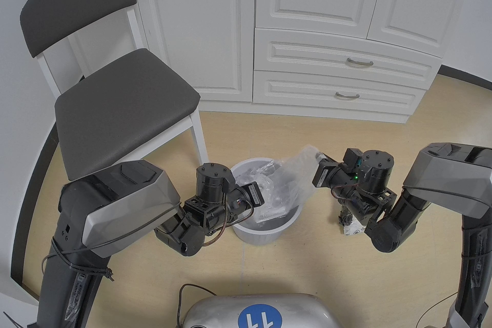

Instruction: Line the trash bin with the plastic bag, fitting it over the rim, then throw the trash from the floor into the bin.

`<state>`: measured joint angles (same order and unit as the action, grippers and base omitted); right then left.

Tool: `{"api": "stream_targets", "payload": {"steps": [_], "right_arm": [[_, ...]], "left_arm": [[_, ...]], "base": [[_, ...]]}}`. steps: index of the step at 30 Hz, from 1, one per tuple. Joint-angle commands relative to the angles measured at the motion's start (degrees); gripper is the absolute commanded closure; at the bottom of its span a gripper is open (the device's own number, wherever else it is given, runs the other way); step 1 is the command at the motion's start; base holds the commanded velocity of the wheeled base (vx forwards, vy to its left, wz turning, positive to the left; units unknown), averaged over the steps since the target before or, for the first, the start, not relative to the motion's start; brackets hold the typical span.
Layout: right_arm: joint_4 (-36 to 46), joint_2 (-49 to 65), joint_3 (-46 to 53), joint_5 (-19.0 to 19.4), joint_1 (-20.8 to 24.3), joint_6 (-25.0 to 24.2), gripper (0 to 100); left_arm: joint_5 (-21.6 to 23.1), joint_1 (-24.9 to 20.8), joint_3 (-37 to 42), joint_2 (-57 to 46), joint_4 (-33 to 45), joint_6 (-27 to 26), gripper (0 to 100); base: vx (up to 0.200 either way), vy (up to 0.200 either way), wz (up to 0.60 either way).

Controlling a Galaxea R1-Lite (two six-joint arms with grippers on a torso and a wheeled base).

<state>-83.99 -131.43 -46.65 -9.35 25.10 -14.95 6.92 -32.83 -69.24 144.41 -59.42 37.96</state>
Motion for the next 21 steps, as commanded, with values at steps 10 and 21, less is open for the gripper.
{"api": "stream_targets", "payload": {"steps": [10,21], "right_arm": [[0.7,4.4,0.4,0.3,-2.0,0.3,100],[0.8,4.7,1.1,0.3,-1.5,0.4,100]], "left_arm": [[0.2,0.8,-13.2,1.0,17.5,-2.2,100],[0.2,0.3,-19.4,3.4,23.6,-2.6,100]], "base": [[0.0,0.0,0.0],[0.0,0.0,0.0]]}}
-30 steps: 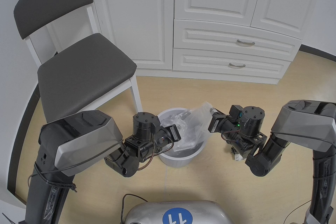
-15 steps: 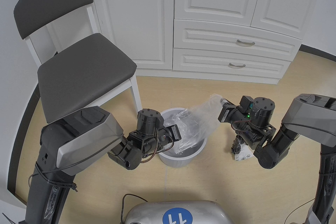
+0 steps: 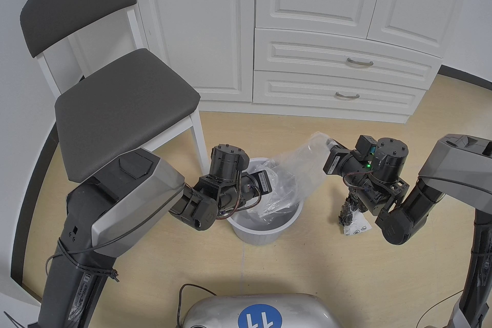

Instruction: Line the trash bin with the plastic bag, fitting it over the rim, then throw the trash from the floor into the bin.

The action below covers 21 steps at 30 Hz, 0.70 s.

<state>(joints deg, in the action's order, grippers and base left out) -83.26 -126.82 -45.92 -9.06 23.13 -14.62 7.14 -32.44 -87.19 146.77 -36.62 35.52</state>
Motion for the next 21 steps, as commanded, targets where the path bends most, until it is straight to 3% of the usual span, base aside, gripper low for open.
{"api": "stream_targets", "payload": {"steps": [1,21], "right_arm": [[0.0,0.1,0.4,0.0,0.4,0.0,100],[-0.4,-1.0,0.7,0.0,1.7,0.0,100]], "left_arm": [[0.0,-0.1,-1.5,1.1,1.1,-0.3,100],[-0.7,-0.3,-3.3,3.5,3.2,-2.9,100]], "base": [[0.0,0.0,0.0],[0.0,0.0,0.0]]}}
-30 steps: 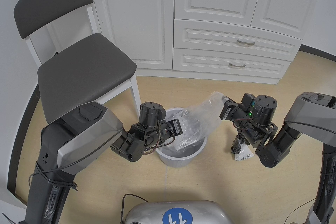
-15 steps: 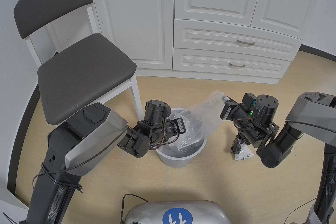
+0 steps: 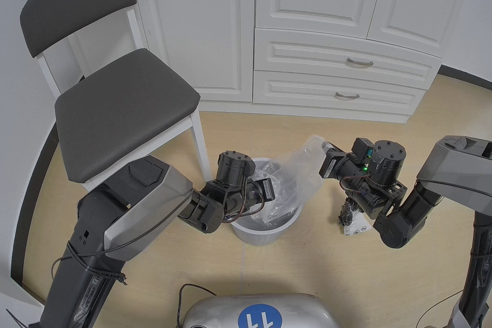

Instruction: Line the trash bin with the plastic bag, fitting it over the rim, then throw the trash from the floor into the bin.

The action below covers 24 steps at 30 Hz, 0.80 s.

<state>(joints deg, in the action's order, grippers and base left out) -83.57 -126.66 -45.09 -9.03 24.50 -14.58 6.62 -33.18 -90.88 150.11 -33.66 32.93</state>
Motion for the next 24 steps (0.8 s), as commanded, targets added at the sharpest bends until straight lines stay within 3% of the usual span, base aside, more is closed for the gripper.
{"api": "stream_targets", "payload": {"steps": [1,5,9,13,18,24], "right_arm": [[-0.5,-2.5,-0.3,0.1,1.0,-0.1,100],[-1.1,-5.1,-0.9,0.1,2.7,-0.5,100],[-1.6,-10.0,-4.3,-0.1,5.3,-3.4,100],[-0.7,-14.1,-7.9,-0.5,6.9,-7.2,100],[-0.8,-19.6,-11.5,-0.7,7.2,-7.6,100],[-0.8,-24.1,-15.6,-0.8,6.7,-9.3,100]], "left_arm": [[-0.6,1.2,1.2,-0.3,0.3,-1.5,100],[-1.7,2.5,4.3,-2.8,-0.7,-2.2,100],[-1.9,4.6,13.2,-10.8,-2.0,-2.9,100],[-1.7,5.8,21.5,-14.7,-10.3,-2.7,100],[-1.3,5.7,30.6,-17.0,-19.2,-3.1,100],[-1.2,5.8,35.3,-18.6,-24.3,-3.1,100]], "base": [[0.0,0.0,0.0],[0.0,0.0,0.0],[0.0,0.0,0.0],[0.0,0.0,0.0],[0.0,0.0,0.0],[0.0,0.0,0.0]]}}
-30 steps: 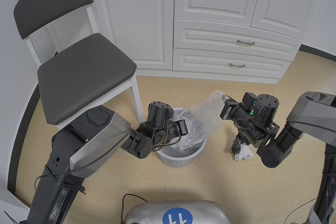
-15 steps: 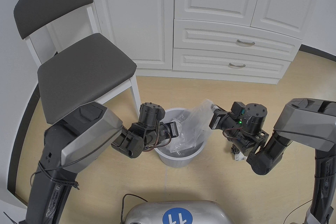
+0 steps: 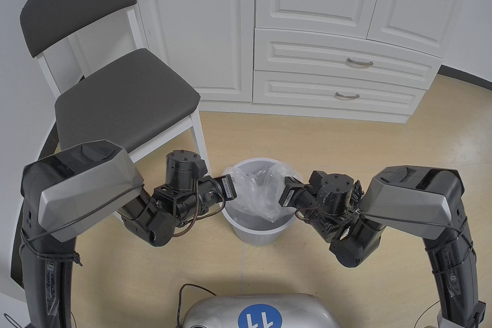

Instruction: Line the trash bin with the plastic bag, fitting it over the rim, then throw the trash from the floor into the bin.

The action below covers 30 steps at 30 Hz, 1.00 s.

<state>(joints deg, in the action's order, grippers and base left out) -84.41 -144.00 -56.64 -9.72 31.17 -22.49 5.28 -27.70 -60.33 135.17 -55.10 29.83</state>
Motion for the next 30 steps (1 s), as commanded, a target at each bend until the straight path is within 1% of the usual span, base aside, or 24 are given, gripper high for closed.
{"api": "stream_targets", "payload": {"steps": [1,9,13,16,20,23,27,30], "right_arm": [[0.0,-7.5,-5.1,-0.1,-0.1,-1.9,100],[0.4,-13.0,-9.1,-0.2,-1.2,-2.3,100],[0.2,-12.7,-9.3,-0.1,-2.3,-2.4,100],[-0.2,-13.3,-9.2,-0.1,-2.3,-2.4,100],[-0.5,-11.6,-8.5,-0.2,-2.4,-2.3,100],[-0.6,-8.2,-6.4,-0.2,-3.0,-2.0,100],[-2.7,-5.6,-2.9,0.7,-4.6,0.1,100],[-3.7,-4.5,-1.0,4.0,-8.1,4.2,100]], "left_arm": [[0.2,0.4,5.3,-3.8,-3.3,0.0,100],[0.3,1.1,6.5,-3.5,-3.9,-0.3,100],[0.4,1.8,7.4,-3.2,-3.9,-2.1,100],[0.4,2.1,7.8,-3.3,-3.9,-3.3,100],[0.3,2.5,9.1,-4.4,-3.9,-6.4,100],[0.3,3.0,10.7,-5.0,-3.9,-9.8,100],[0.3,4.5,11.6,-4.7,-3.9,-13.7,100],[0.3,6.0,11.7,-4.6,-3.2,-15.2,100]], "base": [[0.0,0.0,0.0],[0.0,0.0,0.0],[0.0,0.0,0.0],[0.0,0.0,0.0],[0.0,0.0,0.0],[0.0,0.0,0.0],[0.0,0.0,0.0],[0.0,0.0,0.0]]}}
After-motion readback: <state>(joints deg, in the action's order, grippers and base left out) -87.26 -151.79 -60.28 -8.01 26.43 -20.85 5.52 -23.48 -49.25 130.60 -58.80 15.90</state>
